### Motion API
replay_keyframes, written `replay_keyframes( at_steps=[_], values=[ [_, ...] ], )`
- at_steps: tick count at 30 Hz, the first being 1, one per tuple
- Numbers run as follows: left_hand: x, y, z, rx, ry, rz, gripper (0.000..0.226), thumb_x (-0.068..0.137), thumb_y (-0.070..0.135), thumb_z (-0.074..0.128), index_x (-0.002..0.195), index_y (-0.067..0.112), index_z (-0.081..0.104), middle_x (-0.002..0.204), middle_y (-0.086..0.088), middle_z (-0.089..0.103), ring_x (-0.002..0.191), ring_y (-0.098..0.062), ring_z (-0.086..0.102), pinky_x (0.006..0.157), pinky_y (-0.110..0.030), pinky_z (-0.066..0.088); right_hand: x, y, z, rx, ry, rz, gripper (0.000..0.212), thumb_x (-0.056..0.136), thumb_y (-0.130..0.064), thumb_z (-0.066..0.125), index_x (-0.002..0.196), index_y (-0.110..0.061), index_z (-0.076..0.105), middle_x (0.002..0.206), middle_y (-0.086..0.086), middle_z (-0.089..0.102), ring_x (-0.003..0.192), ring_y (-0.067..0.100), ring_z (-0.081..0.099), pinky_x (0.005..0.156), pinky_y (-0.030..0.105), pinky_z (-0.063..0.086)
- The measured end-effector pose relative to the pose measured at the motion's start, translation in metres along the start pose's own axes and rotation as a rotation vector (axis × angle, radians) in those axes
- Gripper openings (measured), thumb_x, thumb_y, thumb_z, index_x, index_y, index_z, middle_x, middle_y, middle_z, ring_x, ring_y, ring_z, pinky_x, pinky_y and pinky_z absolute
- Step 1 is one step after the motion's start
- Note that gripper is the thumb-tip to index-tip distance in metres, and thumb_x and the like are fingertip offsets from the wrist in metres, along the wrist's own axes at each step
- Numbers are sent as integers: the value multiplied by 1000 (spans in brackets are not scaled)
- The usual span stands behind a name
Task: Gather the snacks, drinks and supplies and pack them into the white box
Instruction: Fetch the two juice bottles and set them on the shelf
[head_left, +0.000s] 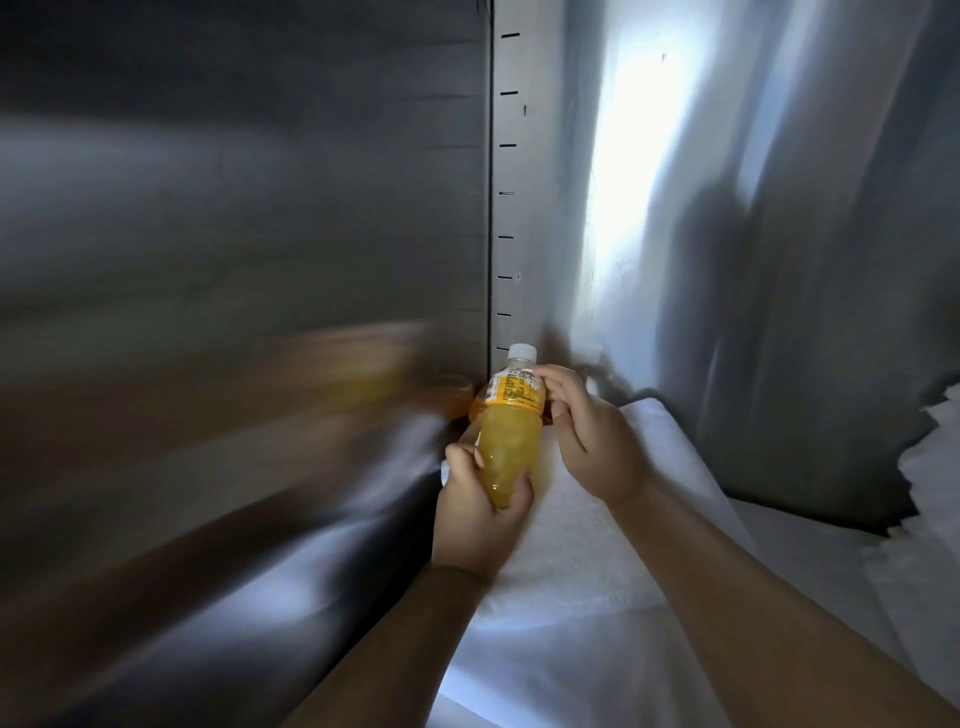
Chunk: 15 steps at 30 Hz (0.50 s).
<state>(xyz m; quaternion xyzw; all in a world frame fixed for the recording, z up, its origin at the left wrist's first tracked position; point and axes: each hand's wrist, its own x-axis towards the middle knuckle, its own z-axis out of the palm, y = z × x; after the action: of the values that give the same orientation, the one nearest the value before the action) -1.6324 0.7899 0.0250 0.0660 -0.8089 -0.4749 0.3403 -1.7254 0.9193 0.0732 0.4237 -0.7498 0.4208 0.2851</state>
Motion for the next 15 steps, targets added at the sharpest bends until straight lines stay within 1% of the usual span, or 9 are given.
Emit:
replay_keyframes(
  at_steps=[1,2,4,6,7,8,11,13,15],
  values=[
    [-1,1,1,10,4,-5,39,74,45,62,90,33,28,94,-9,55,71,-12,57,54,-16,38,0,-2,0,-1,12,-14,41,92,-12,37,132,-18,44,116,-3,64,102,13,63,86,29,51],
    [-2,3,1,14,14,9,44,74,39,65,98,29,30,99,-10,56,76,-16,59,58,-18,41,0,-3,-1,-2,26,-12,42,92,-13,39,134,-16,43,120,-6,62,107,11,61,90,23,48],
    [-4,9,0,-13,34,46,58,73,31,67,120,23,34,116,-3,53,96,-16,59,76,-25,48,1,-5,-1,-7,44,29,45,92,-19,43,137,-13,40,122,-4,62,108,6,60,90,18,47],
    [-4,12,-1,-23,28,120,69,73,25,65,134,26,35,131,10,47,119,-11,49,98,-29,42,2,-6,0,-40,42,80,48,93,-27,43,138,-11,39,118,-1,66,101,10,65,84,26,52],
    [-4,13,-2,2,25,165,71,74,22,64,138,23,34,136,12,41,127,-10,41,105,-30,36,2,-6,0,-55,41,96,49,94,-30,43,139,-12,39,116,-1,67,96,13,66,80,31,53],
    [-4,12,-2,30,22,192,75,75,19,64,142,19,31,139,10,37,131,-9,35,109,-31,31,2,-6,0,-67,44,108,50,94,-31,43,140,-12,38,114,-1,68,94,15,67,79,33,53],
    [-5,6,-3,74,38,175,83,79,15,66,148,16,19,147,-2,31,134,-13,28,110,-27,24,3,-4,2,-77,19,127,48,95,-27,48,140,-17,38,113,-1,67,95,12,66,80,33,53],
    [-6,4,-2,61,72,132,86,80,15,66,148,18,15,148,-5,30,133,-18,27,108,-26,22,4,0,4,-72,-15,137,47,94,-25,50,139,-20,40,115,-4,66,100,7,63,82,30,53],
    [-7,1,-1,36,128,85,87,80,15,67,149,21,13,146,-6,31,132,-18,28,107,-25,22,5,6,7,-84,-34,158,44,94,-24,52,136,-20,42,121,-4,62,106,7,59,82,30,53]
  ],
)
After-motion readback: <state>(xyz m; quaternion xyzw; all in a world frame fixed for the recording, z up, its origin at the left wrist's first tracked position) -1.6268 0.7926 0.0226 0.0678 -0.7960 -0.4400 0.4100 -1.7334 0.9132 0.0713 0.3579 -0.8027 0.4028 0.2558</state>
